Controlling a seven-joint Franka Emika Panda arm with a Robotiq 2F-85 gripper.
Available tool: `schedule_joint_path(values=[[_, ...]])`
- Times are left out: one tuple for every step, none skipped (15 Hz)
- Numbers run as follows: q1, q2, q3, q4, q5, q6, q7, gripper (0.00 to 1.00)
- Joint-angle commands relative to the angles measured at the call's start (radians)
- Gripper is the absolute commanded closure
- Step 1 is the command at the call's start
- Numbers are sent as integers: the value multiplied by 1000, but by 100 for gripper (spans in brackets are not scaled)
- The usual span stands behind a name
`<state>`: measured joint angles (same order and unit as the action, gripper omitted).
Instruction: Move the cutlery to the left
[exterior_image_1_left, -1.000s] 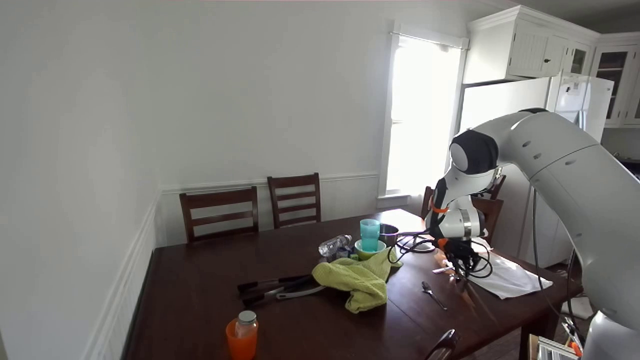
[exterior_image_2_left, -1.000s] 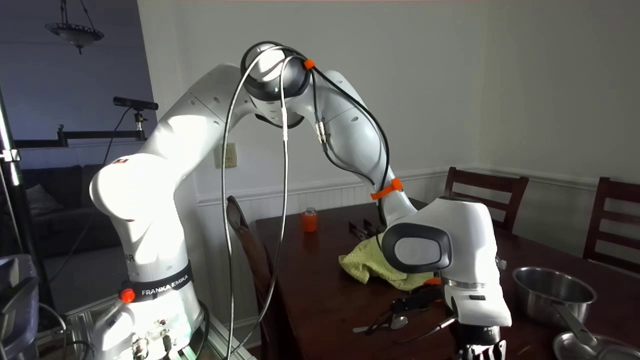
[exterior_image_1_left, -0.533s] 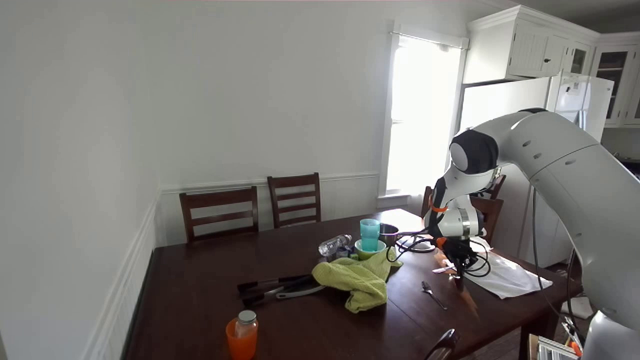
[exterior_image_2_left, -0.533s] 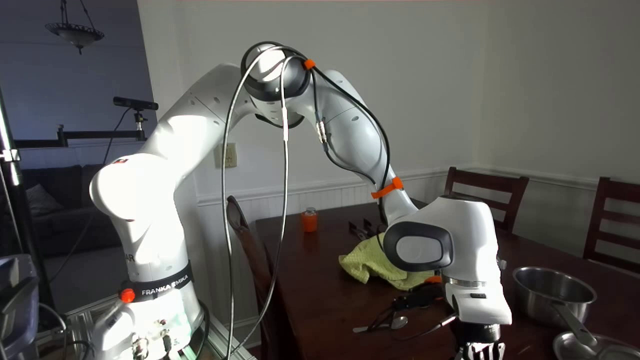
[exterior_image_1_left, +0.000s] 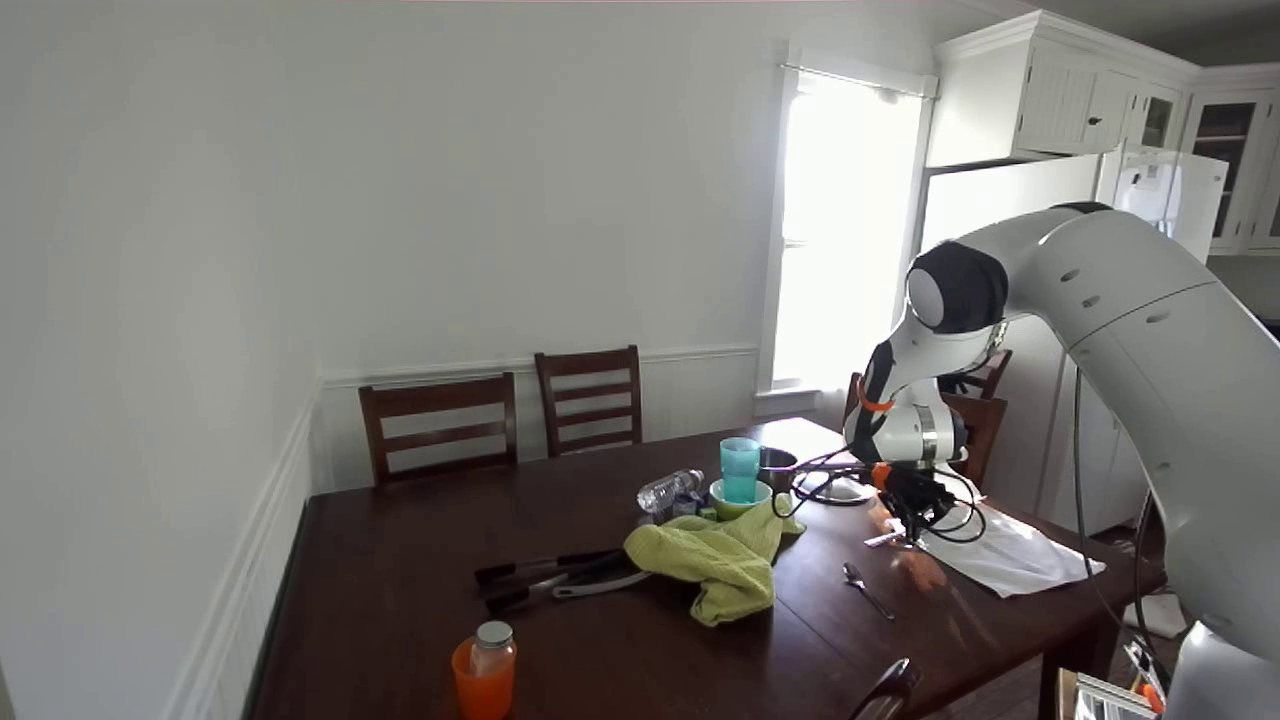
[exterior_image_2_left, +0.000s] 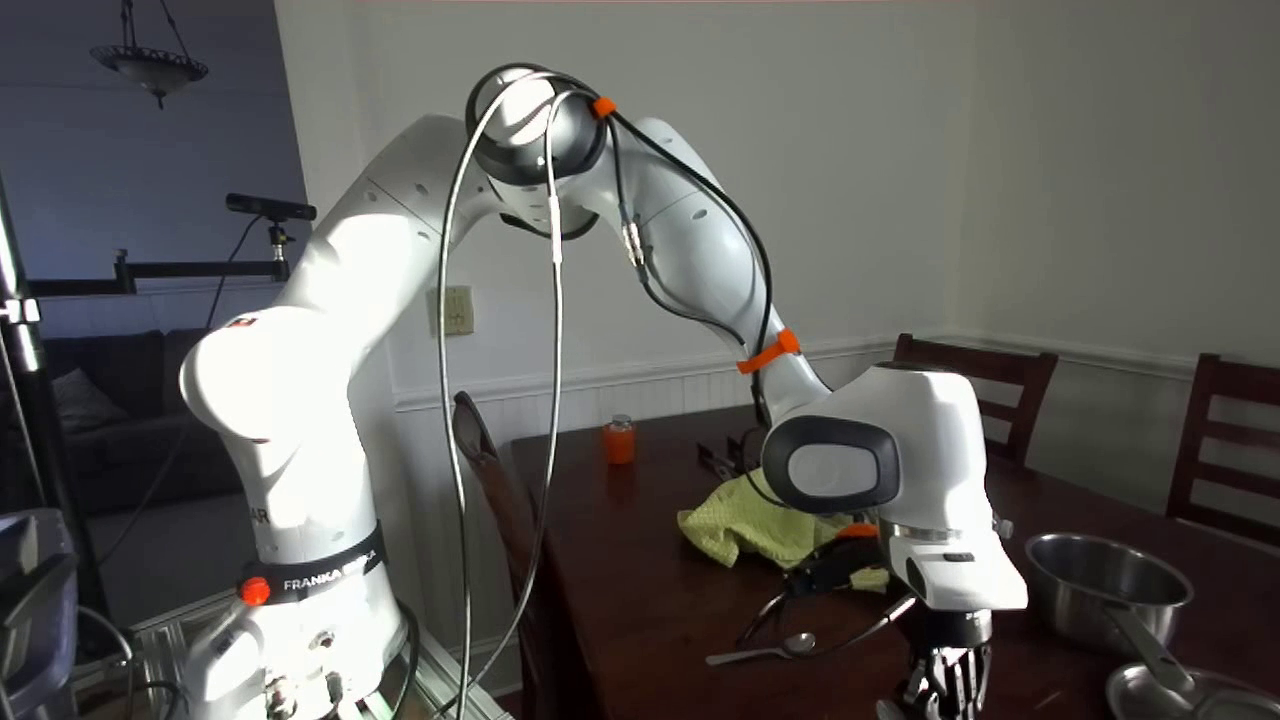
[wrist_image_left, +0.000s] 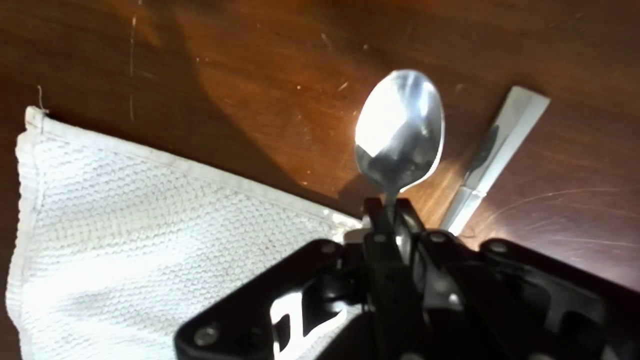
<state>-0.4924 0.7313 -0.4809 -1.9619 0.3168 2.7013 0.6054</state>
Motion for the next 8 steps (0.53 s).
schedule_joint_path(values=[[1, -139, 38, -117, -10, -1, -159, 98], [3, -160, 46, -138, -10, -3, -198, 98], [5, -186, 56, -165, -16, -5, -239, 98], [12, -208, 61, -190, -26, -5, -275, 98], [13, -224, 71, -213, -39, 8, -326, 98], [31, -229, 65, -241, -60, 37, -354, 98], [34, -237, 68, -257, -75, 47, -390, 98], [25, -184, 67, -183, -40, 13, -326, 92]])
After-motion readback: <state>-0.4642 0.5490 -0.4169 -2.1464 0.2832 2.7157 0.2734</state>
